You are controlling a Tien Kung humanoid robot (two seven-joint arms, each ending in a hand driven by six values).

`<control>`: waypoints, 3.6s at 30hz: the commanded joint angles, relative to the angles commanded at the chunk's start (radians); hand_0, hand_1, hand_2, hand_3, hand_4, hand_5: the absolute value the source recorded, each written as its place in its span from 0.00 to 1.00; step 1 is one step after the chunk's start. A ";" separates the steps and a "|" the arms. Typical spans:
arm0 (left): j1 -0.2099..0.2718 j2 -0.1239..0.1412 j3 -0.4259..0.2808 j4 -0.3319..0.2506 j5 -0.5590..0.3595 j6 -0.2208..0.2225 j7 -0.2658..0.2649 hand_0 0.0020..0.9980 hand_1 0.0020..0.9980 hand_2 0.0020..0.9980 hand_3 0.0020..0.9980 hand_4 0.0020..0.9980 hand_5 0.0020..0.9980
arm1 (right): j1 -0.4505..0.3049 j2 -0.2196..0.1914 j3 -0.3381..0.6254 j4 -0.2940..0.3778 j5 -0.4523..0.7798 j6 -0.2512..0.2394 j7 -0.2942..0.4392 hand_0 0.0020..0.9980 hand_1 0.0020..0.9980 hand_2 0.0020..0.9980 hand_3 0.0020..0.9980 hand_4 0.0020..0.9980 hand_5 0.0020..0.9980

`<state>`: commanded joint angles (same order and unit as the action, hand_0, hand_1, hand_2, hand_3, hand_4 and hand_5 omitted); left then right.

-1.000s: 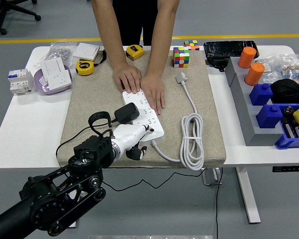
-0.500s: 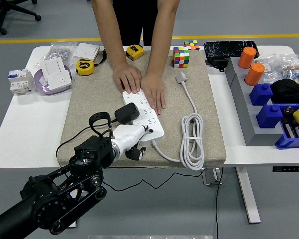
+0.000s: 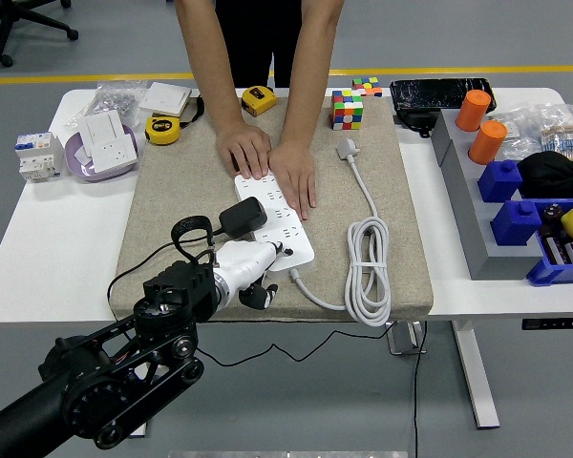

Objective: Pick up the plug,place it near the board,insert it into the board,press the button

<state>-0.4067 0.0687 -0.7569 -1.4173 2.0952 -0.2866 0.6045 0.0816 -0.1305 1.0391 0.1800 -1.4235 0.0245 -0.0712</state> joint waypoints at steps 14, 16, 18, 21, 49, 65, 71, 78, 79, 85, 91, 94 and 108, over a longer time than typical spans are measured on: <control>0.003 0.000 -0.013 -0.048 0.018 0.016 -0.018 0.14 0.03 0.17 0.87 0.54 0.00 | -0.003 -0.001 0.002 0.000 -0.002 0.000 -0.001 0.82 0.72 0.70 0.64 0.94 0.61; 0.007 -0.001 -0.032 -0.082 0.023 0.033 -0.037 0.14 0.03 0.17 0.87 0.54 0.00 | -0.002 -0.001 0.001 0.000 0.000 0.000 0.000 0.82 0.72 0.70 0.64 0.94 0.61; 0.013 -0.002 -0.052 -0.113 0.021 0.056 -0.061 0.14 0.03 0.17 0.87 0.54 0.00 | -0.001 0.000 0.000 0.000 0.002 0.000 0.000 0.82 0.72 0.70 0.64 0.94 0.61; 0.036 -0.010 -0.110 -0.170 0.000 0.135 -0.151 0.23 0.17 0.37 0.77 0.62 0.23 | 0.000 0.001 0.005 0.000 -0.001 0.000 0.000 0.82 0.73 0.70 0.64 0.94 0.61; 0.239 -0.069 -0.538 -0.151 -1.142 0.353 -0.814 0.98 1.00 0.92 0.87 1.00 0.87 | -0.008 0.001 0.028 0.000 -0.008 -0.002 0.000 0.82 0.73 0.70 0.64 0.94 0.61; 0.225 -0.069 -0.568 -0.073 -1.698 0.428 -0.924 0.09 0.00 0.00 0.00 0.96 0.63 | -0.010 0.001 0.026 0.000 -0.010 -0.002 -0.001 0.82 0.73 0.70 0.64 0.94 0.61; 0.223 -0.069 -0.568 -0.070 -1.715 0.413 -0.922 0.08 0.00 0.00 0.00 0.95 0.61 | -0.011 0.000 0.018 0.000 -0.004 -0.002 0.001 0.82 0.73 0.70 0.64 0.94 0.61; 0.224 -0.069 -0.572 -0.070 -1.716 0.415 -0.920 0.07 0.00 0.00 0.00 0.94 0.60 | -0.012 0.000 0.018 0.000 -0.004 -0.002 0.000 0.82 0.73 0.70 0.64 0.94 0.61; 0.223 -0.069 -0.572 -0.071 -1.714 0.415 -0.919 0.07 0.00 0.00 0.00 0.94 0.60 | -0.012 0.000 0.018 0.000 -0.004 -0.001 0.000 0.82 0.73 0.70 0.64 0.94 0.61; 0.223 -0.069 -0.574 -0.070 -1.708 0.419 -0.920 0.07 0.00 0.00 0.00 0.92 0.58 | -0.011 -0.001 0.014 0.000 -0.001 -0.002 0.001 0.82 0.73 0.70 0.64 0.94 0.61; 0.223 -0.069 -0.590 -0.087 -1.591 0.406 -0.881 0.13 0.01 0.08 0.06 0.92 0.55 | -0.012 -0.001 0.017 0.000 -0.004 -0.001 0.000 0.82 0.73 0.70 0.64 0.94 0.61; 0.214 -0.069 -0.592 -0.093 -1.545 0.349 -0.849 0.66 0.75 0.68 0.63 1.00 0.74 | -0.011 -0.001 0.016 0.000 -0.003 -0.002 0.000 0.82 0.73 0.70 0.64 0.94 0.61; 0.208 -0.069 -0.613 -0.091 -1.555 0.301 -0.840 1.00 1.00 1.00 1.00 1.00 0.94 | -0.008 -0.002 0.021 0.000 -0.004 -0.002 0.001 0.82 0.73 0.70 0.64 0.94 0.61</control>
<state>-0.1986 0.0000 -1.3704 -1.5086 0.5399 0.0143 -0.2352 0.0739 -0.1322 1.0602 0.1800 -1.4275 0.0224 -0.0705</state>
